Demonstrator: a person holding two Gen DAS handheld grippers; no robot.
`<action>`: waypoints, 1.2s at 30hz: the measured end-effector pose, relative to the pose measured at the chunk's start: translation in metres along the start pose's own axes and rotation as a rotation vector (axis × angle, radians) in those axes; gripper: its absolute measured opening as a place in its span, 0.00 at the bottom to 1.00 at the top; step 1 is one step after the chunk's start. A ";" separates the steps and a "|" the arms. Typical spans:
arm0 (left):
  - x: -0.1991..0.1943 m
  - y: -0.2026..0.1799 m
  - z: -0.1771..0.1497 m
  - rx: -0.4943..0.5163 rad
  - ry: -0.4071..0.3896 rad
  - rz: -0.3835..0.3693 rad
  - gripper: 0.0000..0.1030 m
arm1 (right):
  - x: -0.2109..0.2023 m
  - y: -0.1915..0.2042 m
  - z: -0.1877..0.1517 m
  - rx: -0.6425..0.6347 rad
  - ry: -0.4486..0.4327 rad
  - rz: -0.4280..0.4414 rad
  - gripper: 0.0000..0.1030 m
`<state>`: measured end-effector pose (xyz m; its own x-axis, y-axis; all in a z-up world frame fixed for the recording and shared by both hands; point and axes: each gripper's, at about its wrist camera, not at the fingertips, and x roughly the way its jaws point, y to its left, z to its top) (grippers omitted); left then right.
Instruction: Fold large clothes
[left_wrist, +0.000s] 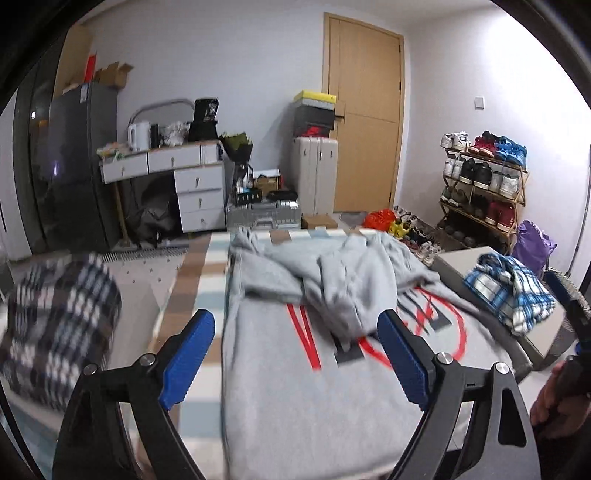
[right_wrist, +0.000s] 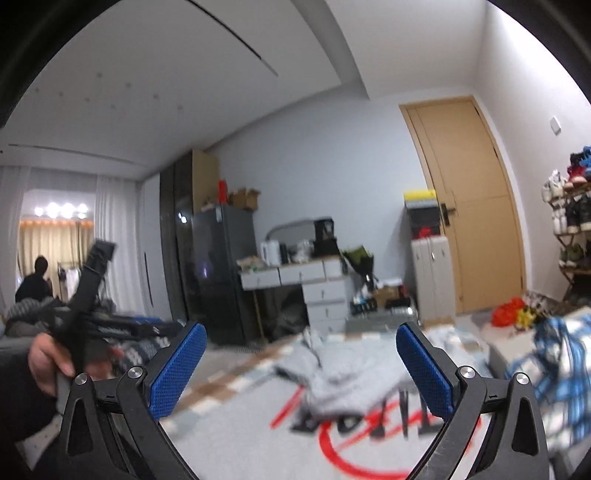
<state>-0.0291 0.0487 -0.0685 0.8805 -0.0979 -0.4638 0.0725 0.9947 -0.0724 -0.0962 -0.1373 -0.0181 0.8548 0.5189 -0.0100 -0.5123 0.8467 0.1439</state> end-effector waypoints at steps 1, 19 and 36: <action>0.001 0.002 -0.007 -0.008 0.021 -0.003 0.85 | 0.001 -0.001 -0.003 0.007 0.042 -0.006 1.00; -0.014 -0.004 -0.074 -0.008 0.095 0.157 0.85 | -0.019 -0.029 -0.023 0.174 0.121 -0.001 1.00; 0.028 0.049 -0.144 -0.301 0.453 0.044 0.85 | -0.016 -0.019 -0.029 0.153 0.179 -0.010 1.00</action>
<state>-0.0684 0.0908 -0.2126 0.5850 -0.1260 -0.8012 -0.1551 0.9522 -0.2630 -0.1028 -0.1585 -0.0495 0.8244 0.5350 -0.1850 -0.4741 0.8311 0.2907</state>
